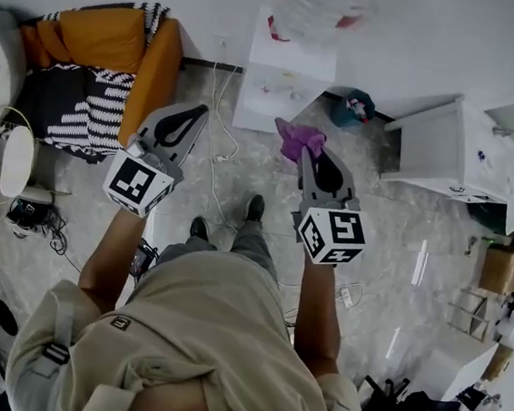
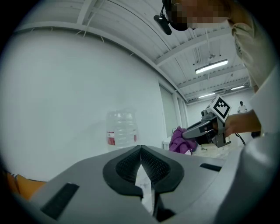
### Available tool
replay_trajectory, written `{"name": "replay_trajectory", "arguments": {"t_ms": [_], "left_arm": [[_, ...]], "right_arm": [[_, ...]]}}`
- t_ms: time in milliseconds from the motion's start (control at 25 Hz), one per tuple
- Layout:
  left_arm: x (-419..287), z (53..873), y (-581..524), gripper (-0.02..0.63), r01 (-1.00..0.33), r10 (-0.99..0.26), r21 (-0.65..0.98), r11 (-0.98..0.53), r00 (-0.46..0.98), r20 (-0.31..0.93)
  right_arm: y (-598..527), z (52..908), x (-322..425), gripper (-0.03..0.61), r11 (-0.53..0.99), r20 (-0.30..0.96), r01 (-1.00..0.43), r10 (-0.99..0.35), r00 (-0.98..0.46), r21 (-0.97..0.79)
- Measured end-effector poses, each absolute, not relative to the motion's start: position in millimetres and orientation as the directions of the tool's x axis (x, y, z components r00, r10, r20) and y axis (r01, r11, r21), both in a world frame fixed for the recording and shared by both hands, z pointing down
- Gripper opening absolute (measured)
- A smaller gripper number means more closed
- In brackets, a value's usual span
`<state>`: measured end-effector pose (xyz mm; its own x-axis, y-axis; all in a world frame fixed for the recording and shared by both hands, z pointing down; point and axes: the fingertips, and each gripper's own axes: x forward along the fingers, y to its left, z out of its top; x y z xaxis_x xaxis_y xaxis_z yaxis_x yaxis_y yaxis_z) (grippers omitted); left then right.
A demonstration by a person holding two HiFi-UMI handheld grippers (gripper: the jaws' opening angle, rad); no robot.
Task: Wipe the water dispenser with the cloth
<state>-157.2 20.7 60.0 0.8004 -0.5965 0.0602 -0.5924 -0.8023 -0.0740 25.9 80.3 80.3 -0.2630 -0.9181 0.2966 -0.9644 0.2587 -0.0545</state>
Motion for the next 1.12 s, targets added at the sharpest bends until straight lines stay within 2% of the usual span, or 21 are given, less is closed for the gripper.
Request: {"name": "replay_trajectory", "arguments": {"t_ms": [520, 1120], "left_arm": [[-121.1, 78.2, -24.8, 0.017, -0.735, -0.736, -0.072, -0.674, 0.660, 0.151], [-133.0, 161.9, -50.1, 0.017, -0.867, -0.863, -0.131, -0.481, 0.442, 0.245]], "right_arm": [[-21.4, 120.0, 66.9, 0.064, 0.422, 0.333, -0.905, -0.847, -0.415, -0.054], [-124.2, 198.1, 91.5, 0.064, 0.421, 0.348, -0.899, -0.866, -0.358, 0.123]]}}
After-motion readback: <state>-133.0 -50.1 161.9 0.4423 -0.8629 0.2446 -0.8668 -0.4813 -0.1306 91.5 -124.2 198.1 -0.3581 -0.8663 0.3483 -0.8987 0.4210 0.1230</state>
